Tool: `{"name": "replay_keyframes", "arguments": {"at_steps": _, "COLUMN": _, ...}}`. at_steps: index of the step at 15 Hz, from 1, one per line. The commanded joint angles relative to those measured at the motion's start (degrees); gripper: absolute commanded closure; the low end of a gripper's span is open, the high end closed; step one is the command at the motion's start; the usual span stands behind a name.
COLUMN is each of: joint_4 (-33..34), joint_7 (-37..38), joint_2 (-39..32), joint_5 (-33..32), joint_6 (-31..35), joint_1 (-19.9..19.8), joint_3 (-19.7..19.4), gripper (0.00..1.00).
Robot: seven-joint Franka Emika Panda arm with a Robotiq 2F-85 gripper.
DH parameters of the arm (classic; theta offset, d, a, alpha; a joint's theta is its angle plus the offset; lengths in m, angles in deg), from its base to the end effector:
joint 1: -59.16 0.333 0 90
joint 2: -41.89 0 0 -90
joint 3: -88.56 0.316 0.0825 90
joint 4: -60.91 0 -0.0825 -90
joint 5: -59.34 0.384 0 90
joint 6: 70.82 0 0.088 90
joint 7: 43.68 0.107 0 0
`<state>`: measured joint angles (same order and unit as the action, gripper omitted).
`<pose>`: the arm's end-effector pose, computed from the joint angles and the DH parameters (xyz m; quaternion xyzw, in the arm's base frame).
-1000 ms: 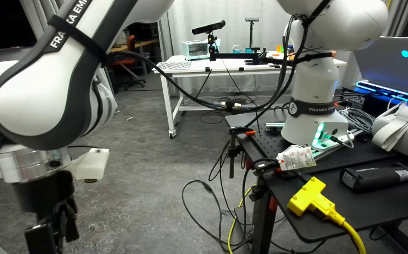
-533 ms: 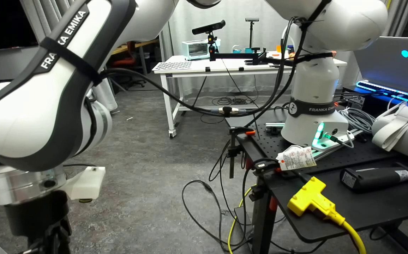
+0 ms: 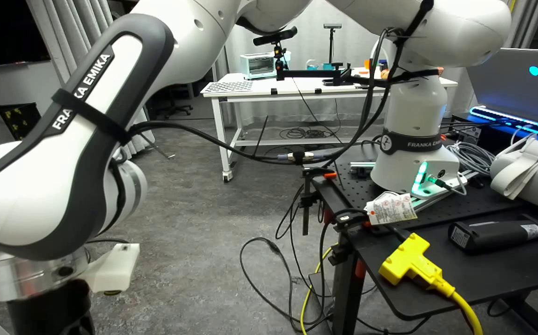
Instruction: Open the top drawer.
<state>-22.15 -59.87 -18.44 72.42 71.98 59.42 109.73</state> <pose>0.6769 0.2152 0.0850 -0.9637 -0.1409 -0.0057 0.2267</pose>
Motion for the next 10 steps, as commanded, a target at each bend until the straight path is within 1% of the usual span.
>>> {"name": "replay_keyframes", "arguments": {"at_steps": 1, "joint_4": 3.88, "joint_7": -1.19, "joint_2": -2.79, "joint_5": 0.59, "joint_6": -1.18, "joint_1": 0.23, "joint_3": 0.43, "gripper": 0.00}}
{"name": "replay_keyframes", "arguments": {"at_steps": 3, "joint_4": 3.24, "joint_7": -0.06, "joint_2": -2.11, "joint_5": -0.23, "joint_6": -1.26, "joint_1": 0.86, "joint_3": -0.79, "gripper": 0.00}}
{"name": "replay_keyframes", "arguments": {"at_steps": 10, "joint_4": -4.39, "joint_7": 4.63, "joint_2": 4.21, "joint_5": -2.53, "joint_6": 0.19, "joint_1": 2.45, "joint_3": -6.57, "gripper": 0.00}}
